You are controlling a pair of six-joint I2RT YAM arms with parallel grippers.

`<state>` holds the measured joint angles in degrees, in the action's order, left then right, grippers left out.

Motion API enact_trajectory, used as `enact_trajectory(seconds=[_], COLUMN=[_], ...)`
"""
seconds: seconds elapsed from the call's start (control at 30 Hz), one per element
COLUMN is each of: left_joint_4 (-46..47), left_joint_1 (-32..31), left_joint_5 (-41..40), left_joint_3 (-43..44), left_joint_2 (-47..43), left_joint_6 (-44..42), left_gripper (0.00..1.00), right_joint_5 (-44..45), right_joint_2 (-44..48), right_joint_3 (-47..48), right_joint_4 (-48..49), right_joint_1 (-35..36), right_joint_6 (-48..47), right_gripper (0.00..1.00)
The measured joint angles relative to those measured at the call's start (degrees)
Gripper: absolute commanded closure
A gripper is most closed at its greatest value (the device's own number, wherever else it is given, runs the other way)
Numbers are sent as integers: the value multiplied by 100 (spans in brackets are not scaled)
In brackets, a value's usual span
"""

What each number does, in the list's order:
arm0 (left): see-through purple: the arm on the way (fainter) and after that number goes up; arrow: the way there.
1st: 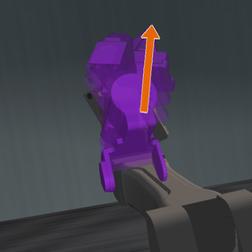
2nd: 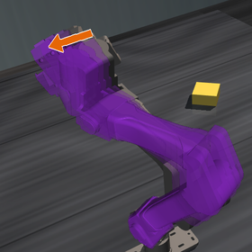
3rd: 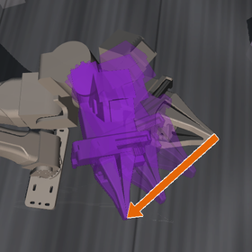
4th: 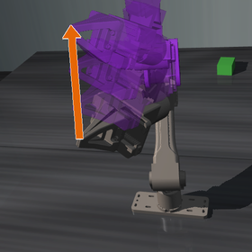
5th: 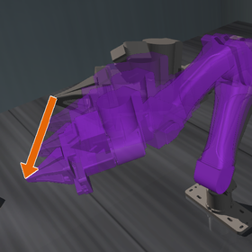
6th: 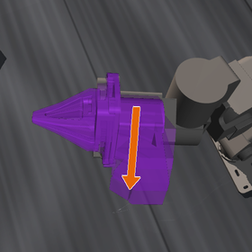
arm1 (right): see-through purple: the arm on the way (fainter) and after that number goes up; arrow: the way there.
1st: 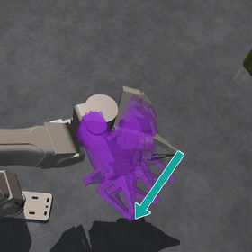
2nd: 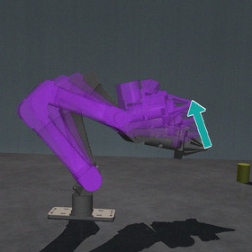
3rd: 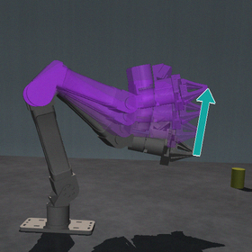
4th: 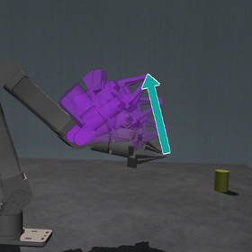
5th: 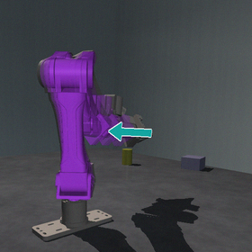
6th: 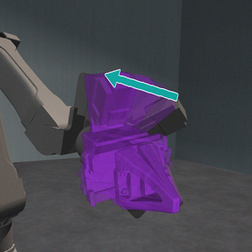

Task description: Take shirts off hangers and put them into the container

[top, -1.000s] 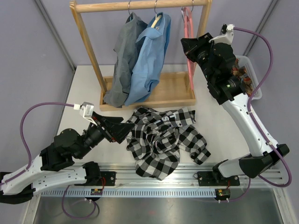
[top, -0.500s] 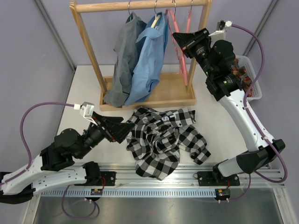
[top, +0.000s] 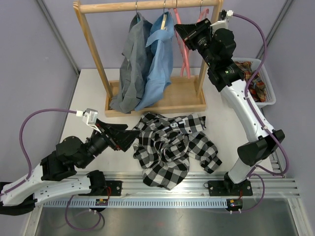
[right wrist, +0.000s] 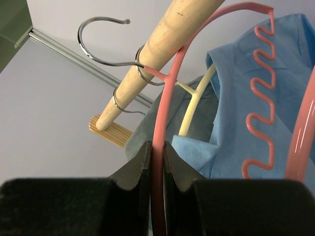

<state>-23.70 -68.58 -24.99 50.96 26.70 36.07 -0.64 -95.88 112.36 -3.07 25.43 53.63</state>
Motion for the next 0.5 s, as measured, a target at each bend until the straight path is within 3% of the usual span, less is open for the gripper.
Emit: enact_trajectory(seconds=[0.5], left_joint_4=[-81], left_joint_1=[0], left_joint_5=[-76], left_joint_3=[0], left_joint_2=[-98], left_joint_6=[4], left_gripper=[1], right_joint_5=[474], right_joint_2=[-201], right_joint_3=[15], right_joint_4=[-133], right_joint_1=[-76], right_joint_6=[92], right_gripper=[100])
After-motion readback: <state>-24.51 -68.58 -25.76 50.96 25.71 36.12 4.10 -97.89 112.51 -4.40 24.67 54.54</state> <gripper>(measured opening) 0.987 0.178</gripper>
